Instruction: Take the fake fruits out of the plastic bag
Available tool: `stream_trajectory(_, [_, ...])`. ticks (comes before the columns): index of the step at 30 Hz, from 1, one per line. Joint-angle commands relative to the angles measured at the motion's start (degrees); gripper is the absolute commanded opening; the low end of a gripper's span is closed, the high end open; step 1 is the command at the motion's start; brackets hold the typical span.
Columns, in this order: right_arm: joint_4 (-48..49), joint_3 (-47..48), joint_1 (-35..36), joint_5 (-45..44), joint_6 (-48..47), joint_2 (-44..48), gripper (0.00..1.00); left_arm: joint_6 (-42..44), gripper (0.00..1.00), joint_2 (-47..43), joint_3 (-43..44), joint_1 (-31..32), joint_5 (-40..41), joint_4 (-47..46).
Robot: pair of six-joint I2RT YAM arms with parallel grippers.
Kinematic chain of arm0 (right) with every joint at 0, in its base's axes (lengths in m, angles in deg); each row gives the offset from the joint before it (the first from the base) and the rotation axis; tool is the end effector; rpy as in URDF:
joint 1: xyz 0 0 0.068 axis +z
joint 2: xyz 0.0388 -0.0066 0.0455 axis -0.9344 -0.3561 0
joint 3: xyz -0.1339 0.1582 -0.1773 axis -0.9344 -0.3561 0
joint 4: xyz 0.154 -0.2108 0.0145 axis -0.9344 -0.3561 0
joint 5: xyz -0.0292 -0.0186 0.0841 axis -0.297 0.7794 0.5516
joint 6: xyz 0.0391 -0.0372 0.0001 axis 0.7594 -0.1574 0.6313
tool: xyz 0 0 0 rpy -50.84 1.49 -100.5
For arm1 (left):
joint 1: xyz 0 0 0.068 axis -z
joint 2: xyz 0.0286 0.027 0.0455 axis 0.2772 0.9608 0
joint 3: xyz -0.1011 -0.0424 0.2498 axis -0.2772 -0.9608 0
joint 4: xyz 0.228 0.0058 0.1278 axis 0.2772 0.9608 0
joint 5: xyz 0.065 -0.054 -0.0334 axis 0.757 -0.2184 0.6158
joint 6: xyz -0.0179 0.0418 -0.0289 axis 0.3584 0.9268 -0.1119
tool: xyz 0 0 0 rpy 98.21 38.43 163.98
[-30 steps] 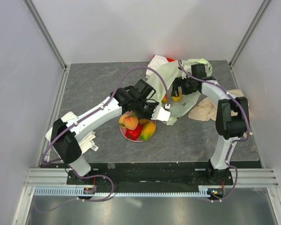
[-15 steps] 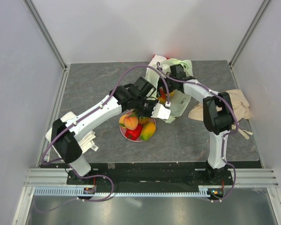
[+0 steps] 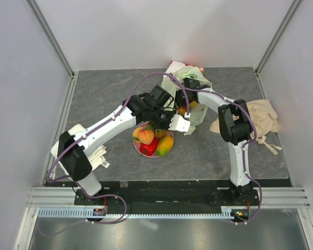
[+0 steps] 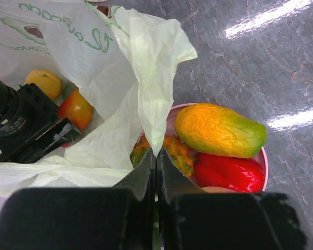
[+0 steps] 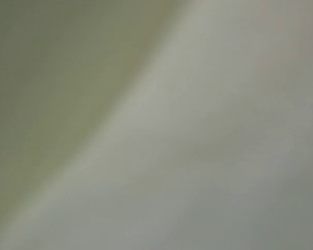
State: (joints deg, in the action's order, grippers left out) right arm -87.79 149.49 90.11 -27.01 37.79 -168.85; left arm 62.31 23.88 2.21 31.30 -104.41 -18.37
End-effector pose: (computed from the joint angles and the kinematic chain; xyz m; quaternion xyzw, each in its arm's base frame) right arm 0.4534 0.1829 0.1715 -0.2544 0.9004 0.1568 0.3163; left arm 0.2290 -0.2691 0.3271 0.7971 0.4941 -0.1484 0.3138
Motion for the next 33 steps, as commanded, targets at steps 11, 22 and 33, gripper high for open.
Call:
stream_trajectory(11, [-16.6, -1.4, -6.6, 11.5, -2.0, 26.3, 0.48, -10.6, 0.07, 1.4, 6.7, -6.4, -1.0, -8.1])
stream_trajectory(22, [-21.7, -8.1, -6.1, 21.8, -9.4, 49.6, 0.5, -26.5, 0.7, -6.5, 10.5, -8.0, 1.5, -12.5])
stream_trajectory(33, [-32.0, -17.2, 28.1, 7.8, -35.4, 59.6, 0.53, -33.8, 0.79, -22.6, 10.9, -14.3, -2.1, -12.8])
